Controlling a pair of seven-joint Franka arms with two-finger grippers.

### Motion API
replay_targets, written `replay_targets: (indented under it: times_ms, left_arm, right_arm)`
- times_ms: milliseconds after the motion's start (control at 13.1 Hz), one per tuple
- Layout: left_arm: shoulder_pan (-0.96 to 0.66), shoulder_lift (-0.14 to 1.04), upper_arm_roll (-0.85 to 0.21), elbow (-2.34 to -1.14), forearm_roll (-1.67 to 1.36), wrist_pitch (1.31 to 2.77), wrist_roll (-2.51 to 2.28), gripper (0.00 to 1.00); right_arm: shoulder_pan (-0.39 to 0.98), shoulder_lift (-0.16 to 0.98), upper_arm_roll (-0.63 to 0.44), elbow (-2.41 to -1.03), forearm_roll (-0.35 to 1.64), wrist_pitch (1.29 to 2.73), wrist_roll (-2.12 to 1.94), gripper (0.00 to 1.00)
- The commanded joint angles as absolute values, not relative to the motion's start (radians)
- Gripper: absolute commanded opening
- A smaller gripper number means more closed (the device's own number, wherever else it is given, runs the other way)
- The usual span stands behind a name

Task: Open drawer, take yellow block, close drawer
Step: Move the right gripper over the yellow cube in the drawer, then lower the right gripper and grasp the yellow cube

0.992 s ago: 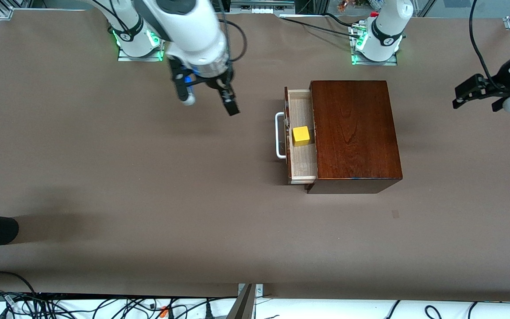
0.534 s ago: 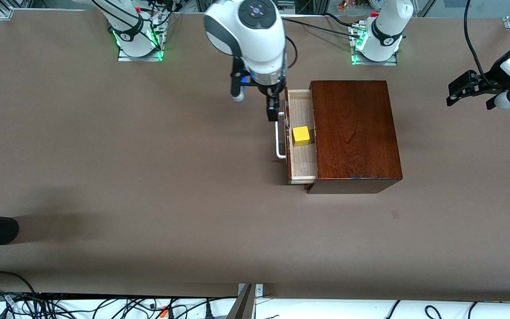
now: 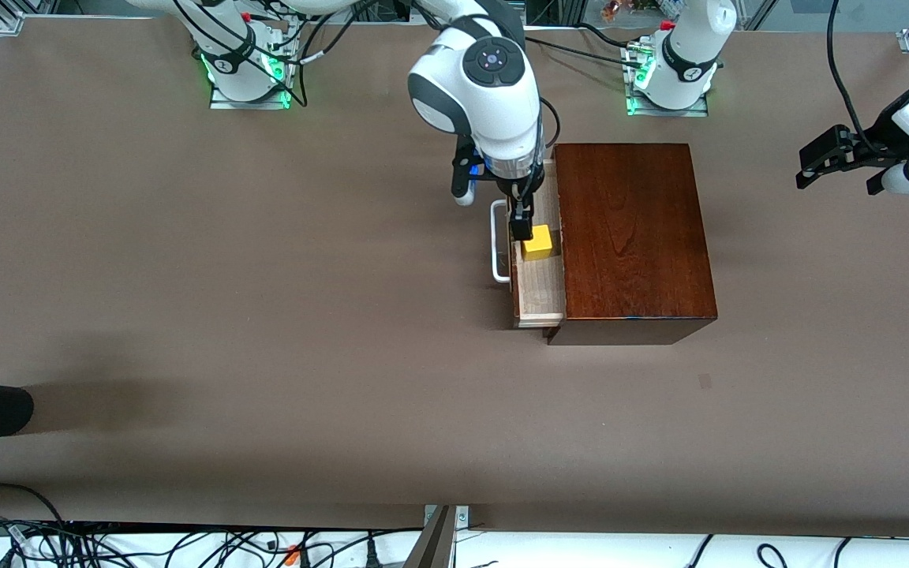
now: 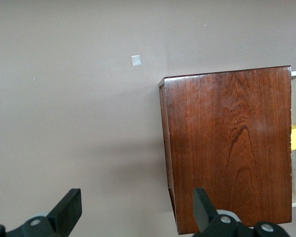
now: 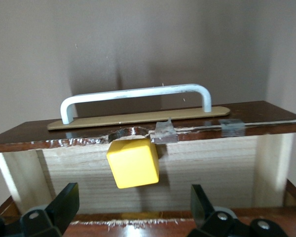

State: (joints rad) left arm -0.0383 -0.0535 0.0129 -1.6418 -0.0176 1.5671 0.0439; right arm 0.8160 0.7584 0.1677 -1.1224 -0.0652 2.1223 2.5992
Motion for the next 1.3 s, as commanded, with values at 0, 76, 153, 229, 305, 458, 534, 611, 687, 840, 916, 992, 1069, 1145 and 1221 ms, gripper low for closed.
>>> replay_targets:
  times_ms: [0, 76, 153, 229, 305, 458, 534, 611, 687, 840, 916, 992, 1069, 1145, 1221]
  left_arm:
    - [-0.038, -0.057, 0.011, -1.617, -0.006, 1.529, 0.038, 1.0]
    - [-0.038, -0.057, 0.011, -1.617, -0.006, 1.528, 0.037, 1.0]
    - [-0.038, -0.057, 0.011, -1.617, -0.006, 1.52, 0.034, 1.0]
    - [-0.038, -0.057, 0.011, -1.615, -0.006, 1.516, 0.032, 1.0]
    - [-0.038, -0.057, 0.011, -1.615, -0.006, 1.514, 0.032, 1.0]
    - [-0.038, -0.057, 0.011, -1.615, -0.006, 1.514, 0.032, 1.0]
    - [-0.038, -0.057, 0.011, -1.615, -0.006, 1.513, 0.031, 1.0]
    - [-0.038, -0.057, 0.011, -1.615, -0.006, 1.513, 0.031, 1.0]
    - [-0.038, -0.057, 0.011, -1.615, -0.006, 1.511, 0.031, 1.0]
    - [-0.038, -0.057, 0.011, -1.612, -0.006, 1.506, 0.031, 1.0]
    - [-0.038, -0.057, 0.011, -1.612, -0.006, 1.506, 0.031, 1.0]
    - [-0.038, -0.057, 0.011, -1.612, -0.006, 1.505, 0.031, 1.0]
    - [-0.038, -0.057, 0.011, -1.612, -0.006, 1.505, 0.031, 1.0]
    - [-0.038, -0.057, 0.011, -1.612, -0.006, 1.505, 0.031, 1.0]
    - [-0.038, -0.057, 0.011, -1.612, -0.006, 1.505, 0.031, 1.0]
  right_arm:
    - [0.836, 0.816, 0.155, -1.078, -0.132, 2.166, 2.622, 1.0]
    - [0.838, 0.825, 0.155, -1.078, -0.138, 2.183, 2.617, 1.0]
    - [0.839, 0.839, 0.155, -1.078, -0.14, 2.192, 2.606, 1.0]
    - [0.839, 0.845, 0.155, -1.08, -0.14, 2.2, 2.596, 1.0]
    - [0.839, 0.856, 0.155, -1.08, -0.141, 2.204, 2.591, 1.0]
    - [0.844, 0.864, 0.155, -1.08, -0.161, 2.221, 2.591, 1.0]
    - [0.845, 0.868, 0.155, -1.08, -0.169, 2.23, 2.591, 1.0]
    - [0.845, 0.873, 0.155, -1.081, -0.178, 2.244, 2.589, 1.0]
    - [0.847, 0.88, 0.155, -1.081, -0.189, 2.249, 2.589, 1.0]
    - [0.856, 0.891, 0.155, -1.081, -0.198, 2.26, 2.589, 1.0]
    - [0.854, 0.894, 0.155, -1.081, -0.195, 2.26, 2.591, 0.97]
    - [0.854, 0.894, 0.153, -1.081, -0.195, 2.26, 2.589, 0.71]
    - [0.854, 0.893, 0.153, -1.081, -0.198, 2.26, 2.582, 0.46]
    - [0.854, 0.891, 0.155, -1.081, -0.198, 2.257, 2.573, 0.35]
    - [0.854, 0.888, 0.155, -1.081, -0.195, 2.25, 2.571, 0.3]
